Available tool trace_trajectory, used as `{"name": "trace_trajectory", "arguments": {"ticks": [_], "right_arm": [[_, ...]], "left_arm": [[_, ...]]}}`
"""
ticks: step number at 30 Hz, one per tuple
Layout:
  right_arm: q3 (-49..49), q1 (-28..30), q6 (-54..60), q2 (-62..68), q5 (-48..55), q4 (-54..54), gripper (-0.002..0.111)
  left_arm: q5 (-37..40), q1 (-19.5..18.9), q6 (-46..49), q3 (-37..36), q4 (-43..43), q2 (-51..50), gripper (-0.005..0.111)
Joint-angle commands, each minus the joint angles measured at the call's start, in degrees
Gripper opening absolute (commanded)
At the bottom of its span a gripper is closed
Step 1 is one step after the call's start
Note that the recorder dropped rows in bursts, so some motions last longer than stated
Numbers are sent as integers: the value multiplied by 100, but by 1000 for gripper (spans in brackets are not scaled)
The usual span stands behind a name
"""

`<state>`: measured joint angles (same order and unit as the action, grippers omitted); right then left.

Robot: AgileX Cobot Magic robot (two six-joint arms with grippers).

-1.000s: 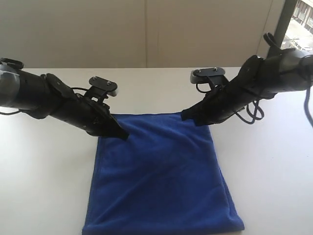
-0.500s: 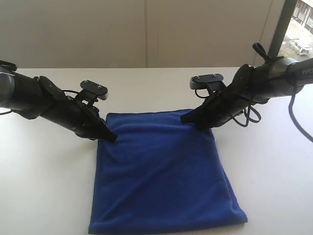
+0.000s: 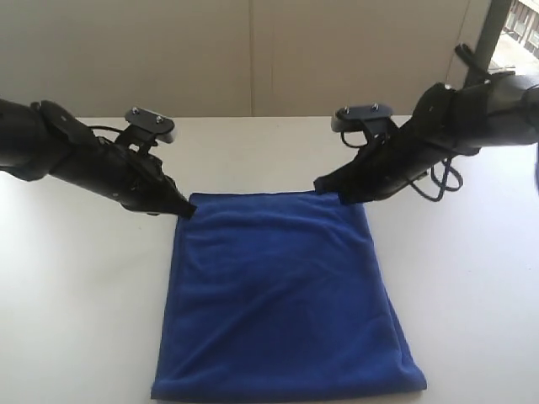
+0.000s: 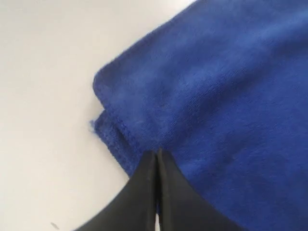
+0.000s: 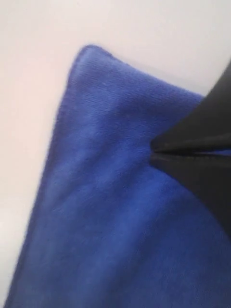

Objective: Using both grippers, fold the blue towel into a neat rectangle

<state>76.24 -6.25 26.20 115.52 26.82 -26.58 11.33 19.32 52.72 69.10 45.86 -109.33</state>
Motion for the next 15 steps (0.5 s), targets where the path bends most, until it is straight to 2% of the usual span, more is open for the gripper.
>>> {"name": "trace_trajectory", "arguments": {"ticks": [1,4,8,12,15], "right_arm": [[-30,62,158,-809,163,72,0],[-30,62,574,-1381,689,222,0],[-122,62,1157,-1990,1744,220,0],[-533,52,2285,-2534,2802,220,0],[-937,17,2713,-2920,3435,221,0]], "left_arm": [[906,-17,60,24,104,669,0],[1887,-4,256,24,-29,1025,0],[2586,217,257,-278,-261,1457,0],[2838,805,283,-908,-360,1927,0],[3125,1355,633,-1193,-348,2201,0]]}}
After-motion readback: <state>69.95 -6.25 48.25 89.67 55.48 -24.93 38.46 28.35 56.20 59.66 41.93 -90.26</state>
